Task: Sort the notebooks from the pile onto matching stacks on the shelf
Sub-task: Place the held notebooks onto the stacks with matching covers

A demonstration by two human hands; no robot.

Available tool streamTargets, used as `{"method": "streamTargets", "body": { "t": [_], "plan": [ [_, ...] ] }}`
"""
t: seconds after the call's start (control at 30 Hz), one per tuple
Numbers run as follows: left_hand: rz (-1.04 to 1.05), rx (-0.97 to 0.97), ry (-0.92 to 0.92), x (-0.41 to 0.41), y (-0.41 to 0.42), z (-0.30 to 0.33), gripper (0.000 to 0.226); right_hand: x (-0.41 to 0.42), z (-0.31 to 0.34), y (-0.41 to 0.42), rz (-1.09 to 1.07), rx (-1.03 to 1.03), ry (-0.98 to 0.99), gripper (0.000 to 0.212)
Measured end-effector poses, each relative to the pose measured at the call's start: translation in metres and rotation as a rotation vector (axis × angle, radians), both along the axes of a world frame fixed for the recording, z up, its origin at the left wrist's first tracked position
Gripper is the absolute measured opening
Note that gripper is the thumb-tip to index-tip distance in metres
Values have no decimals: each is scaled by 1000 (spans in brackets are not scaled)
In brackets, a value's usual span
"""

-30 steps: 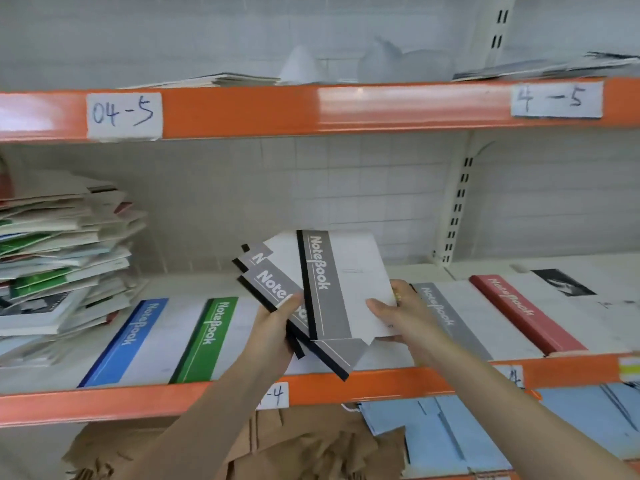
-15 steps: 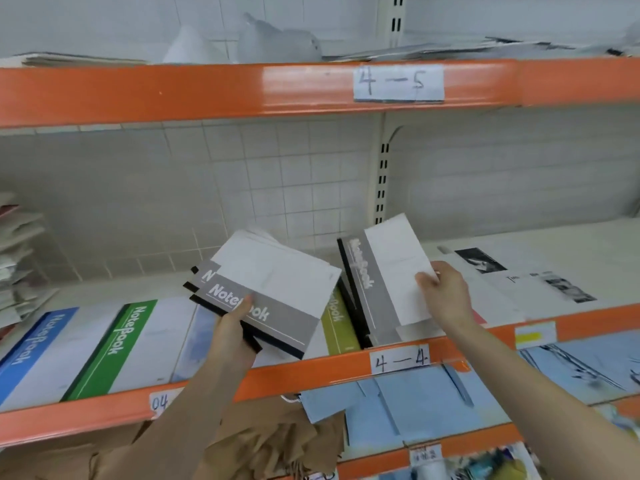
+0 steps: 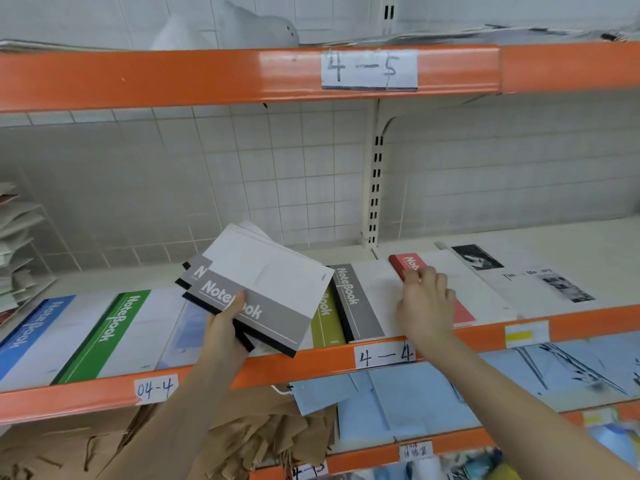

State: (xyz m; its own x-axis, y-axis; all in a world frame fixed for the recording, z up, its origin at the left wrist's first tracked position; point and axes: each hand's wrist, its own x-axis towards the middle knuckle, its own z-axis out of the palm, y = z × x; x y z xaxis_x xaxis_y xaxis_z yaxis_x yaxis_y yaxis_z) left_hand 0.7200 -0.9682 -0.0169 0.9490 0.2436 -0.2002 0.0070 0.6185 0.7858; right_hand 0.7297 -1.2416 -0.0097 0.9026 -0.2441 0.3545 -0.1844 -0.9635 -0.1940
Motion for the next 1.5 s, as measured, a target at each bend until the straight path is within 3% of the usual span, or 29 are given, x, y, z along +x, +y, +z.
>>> {"method": "streamTargets", "body": {
  "t": [0.17,0.23,0.43,0.57,0.7,0.87,0.97,1.5],
  "plan": [
    [-14,38,28,0,1,-2,45,-5,-7,18,479,75,31,36],
    [-18,39,22,0,1,-2,45,-8,-16,25,551,72,71,42],
    [-46,41,15,0,2,-3,46,-6,-31,26,486,4,81,48],
    [-71,33,1,0,3,-3,45,-7,-34,27,480,5,49,65],
    [-69,30,21,2,5,-5,46,-8,-36,26,457,-22,-12,57],
    [-73,18,37,2,5,-6,46,-10,-22,20,577,85,218,85],
    [-61,17,50,3,5,-6,47,-12,-9,9,680,104,355,74],
    [-80,67,45,-1,3,-1,43,-12,-6,5,686,188,402,66]
  ]
}}
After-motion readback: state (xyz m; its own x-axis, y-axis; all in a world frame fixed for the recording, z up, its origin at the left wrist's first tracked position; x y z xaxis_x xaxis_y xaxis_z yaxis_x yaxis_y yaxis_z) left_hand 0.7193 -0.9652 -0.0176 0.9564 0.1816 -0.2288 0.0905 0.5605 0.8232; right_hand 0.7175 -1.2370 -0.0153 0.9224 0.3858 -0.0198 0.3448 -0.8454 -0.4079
